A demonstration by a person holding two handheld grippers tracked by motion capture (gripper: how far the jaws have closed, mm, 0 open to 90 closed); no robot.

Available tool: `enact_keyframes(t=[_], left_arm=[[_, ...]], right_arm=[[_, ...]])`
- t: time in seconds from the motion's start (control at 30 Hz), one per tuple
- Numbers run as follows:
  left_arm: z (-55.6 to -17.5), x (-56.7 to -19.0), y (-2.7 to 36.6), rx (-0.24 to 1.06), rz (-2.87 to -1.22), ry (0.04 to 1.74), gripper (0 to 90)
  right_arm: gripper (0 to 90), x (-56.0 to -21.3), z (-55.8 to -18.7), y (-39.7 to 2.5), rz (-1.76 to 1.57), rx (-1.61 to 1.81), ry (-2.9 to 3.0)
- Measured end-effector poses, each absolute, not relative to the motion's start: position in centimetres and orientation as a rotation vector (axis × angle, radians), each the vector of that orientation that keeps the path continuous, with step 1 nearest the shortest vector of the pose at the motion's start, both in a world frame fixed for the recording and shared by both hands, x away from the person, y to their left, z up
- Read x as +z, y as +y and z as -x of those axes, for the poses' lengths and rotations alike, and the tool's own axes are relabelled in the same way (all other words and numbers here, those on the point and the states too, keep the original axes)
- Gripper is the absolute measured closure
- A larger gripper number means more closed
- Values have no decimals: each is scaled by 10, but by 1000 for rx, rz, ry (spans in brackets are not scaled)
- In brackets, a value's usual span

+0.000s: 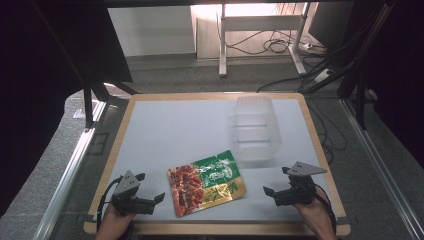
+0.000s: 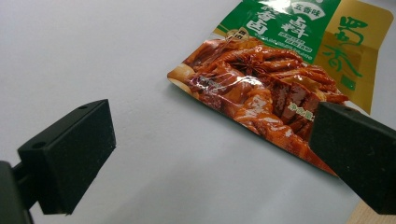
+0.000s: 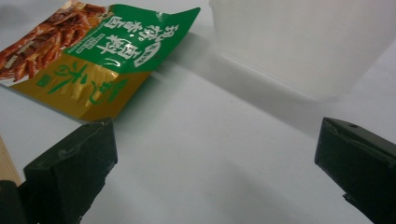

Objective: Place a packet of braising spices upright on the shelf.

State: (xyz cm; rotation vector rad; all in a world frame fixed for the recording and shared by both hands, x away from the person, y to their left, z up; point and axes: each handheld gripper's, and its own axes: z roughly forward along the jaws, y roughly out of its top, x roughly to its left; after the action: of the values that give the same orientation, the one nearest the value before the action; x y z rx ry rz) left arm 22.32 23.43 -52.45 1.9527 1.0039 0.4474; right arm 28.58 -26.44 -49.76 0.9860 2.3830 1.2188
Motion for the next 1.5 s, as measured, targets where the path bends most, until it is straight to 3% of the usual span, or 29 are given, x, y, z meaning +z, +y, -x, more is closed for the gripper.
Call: enact_keyframes(t=[1.5], left_arm=[[-224, -525, 233, 453, -1965, 1010, 0]], right_arm=[[9, -509, -313, -190, -968, 1262, 2540]])
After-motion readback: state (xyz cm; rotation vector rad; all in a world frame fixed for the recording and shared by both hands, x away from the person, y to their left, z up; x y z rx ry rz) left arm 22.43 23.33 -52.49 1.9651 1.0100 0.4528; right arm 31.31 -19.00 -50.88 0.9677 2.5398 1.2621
